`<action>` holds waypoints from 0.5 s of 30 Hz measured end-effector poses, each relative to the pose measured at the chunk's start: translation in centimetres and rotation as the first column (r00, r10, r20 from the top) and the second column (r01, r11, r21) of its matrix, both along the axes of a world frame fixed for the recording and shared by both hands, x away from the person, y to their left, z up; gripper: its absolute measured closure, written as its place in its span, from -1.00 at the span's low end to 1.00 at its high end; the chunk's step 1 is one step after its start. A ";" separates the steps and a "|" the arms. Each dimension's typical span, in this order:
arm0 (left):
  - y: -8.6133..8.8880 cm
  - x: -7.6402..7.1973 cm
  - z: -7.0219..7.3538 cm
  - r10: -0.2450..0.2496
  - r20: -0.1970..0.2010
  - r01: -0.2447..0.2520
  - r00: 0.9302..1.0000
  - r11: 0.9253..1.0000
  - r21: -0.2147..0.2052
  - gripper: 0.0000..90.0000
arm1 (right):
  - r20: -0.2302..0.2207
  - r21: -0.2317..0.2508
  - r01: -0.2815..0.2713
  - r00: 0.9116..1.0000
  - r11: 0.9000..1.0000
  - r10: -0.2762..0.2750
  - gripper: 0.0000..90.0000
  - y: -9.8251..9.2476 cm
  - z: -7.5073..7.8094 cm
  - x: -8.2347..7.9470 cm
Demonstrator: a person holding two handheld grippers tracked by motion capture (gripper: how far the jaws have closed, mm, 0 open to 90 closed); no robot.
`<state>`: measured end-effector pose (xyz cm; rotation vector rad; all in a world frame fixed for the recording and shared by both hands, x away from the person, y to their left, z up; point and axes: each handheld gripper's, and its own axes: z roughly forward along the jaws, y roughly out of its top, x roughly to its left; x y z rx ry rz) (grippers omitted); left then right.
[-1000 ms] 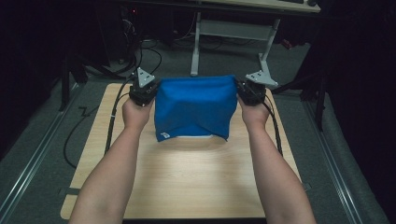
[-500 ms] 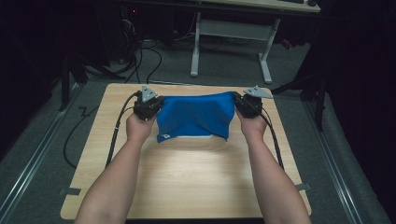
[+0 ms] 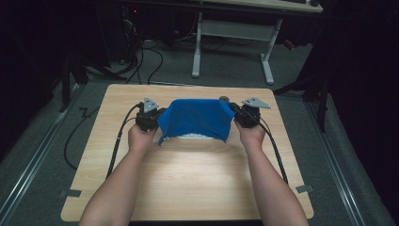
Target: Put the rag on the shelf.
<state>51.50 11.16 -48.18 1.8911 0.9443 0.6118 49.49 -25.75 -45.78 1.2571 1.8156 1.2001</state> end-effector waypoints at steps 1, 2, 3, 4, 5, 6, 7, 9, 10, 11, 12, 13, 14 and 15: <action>0.0 -0.1 -0.1 -0.003 0.002 0.003 1.000 1.000 -0.001 0.96 | -0.006 0.001 0.000 1.000 1.000 0.000 0.97 0.0 -0.2 0.0; -0.1 -0.1 -0.3 -0.005 -0.001 0.005 1.000 1.000 -0.002 0.96 | -0.011 -0.001 0.001 1.000 1.000 -0.001 0.97 0.0 -0.5 -0.1; -0.1 -0.1 -0.5 -0.010 -0.007 0.010 1.000 1.000 0.000 0.96 | -0.017 0.002 0.000 1.000 1.000 0.000 0.97 0.0 -0.7 -0.1; -0.2 -0.2 -0.6 -0.010 -0.008 0.010 1.000 1.000 0.001 0.96 | -0.022 0.000 -0.001 1.000 1.000 0.001 0.97 0.0 -1.0 -0.2; -0.2 -0.2 -0.7 -0.013 -0.012 0.014 1.000 1.000 0.004 0.96 | -0.024 -0.001 -0.001 1.000 1.000 0.001 0.96 0.0 -1.2 -0.2; -0.2 -0.3 -1.0 -0.014 -0.016 0.014 1.000 1.000 0.003 0.96 | -0.026 0.002 -0.002 1.000 1.000 0.002 0.96 0.0 -1.6 -0.3; -0.2 -0.3 -1.0 -0.014 -0.016 0.014 1.000 1.000 0.003 0.96 | -0.026 0.002 -0.002 1.000 1.000 0.002 0.96 0.0 -1.6 -0.3; -0.1 -0.4 -1.3 -0.011 -0.020 0.011 1.000 1.000 0.000 0.96 | -0.035 0.010 0.002 0.999 1.000 -0.002 0.96 -0.1 -2.0 -0.4; -0.1 -0.5 -1.4 -0.012 -0.029 0.012 1.000 1.000 0.002 0.96 | -0.041 0.008 0.001 0.999 1.000 -0.001 0.96 -0.1 -2.2 -0.4; -0.1 -0.5 -1.5 -0.011 -0.029 0.011 1.000 1.000 0.000 0.95 | -0.049 0.008 0.001 0.999 1.000 0.000 0.96 -0.2 -2.4 -0.5; -0.1 -0.6 -1.6 -0.013 -0.030 0.013 0.999 1.000 0.006 0.95 | -0.054 0.007 0.003 0.999 1.000 -0.002 0.96 -0.2 -2.6 -0.5; -0.1 -0.6 -1.7 -0.013 -0.030 0.013 0.999 1.000 0.001 0.95 | -0.059 0.005 0.001 0.998 1.000 -0.001 0.96 -0.2 -2.7 -0.5; -0.1 -0.6 -1.8 -0.013 -0.035 0.013 0.999 1.000 -0.005 0.95 | -0.062 0.004 0.001 0.998 1.000 -0.001 0.96 -0.1 -2.8 -0.6; -0.1 -0.7 -1.9 -0.013 -0.034 0.013 0.999 1.000 -0.005 0.95 | -0.061 0.000 -0.001 0.998 1.000 0.001 0.96 -0.1 -2.9 -0.6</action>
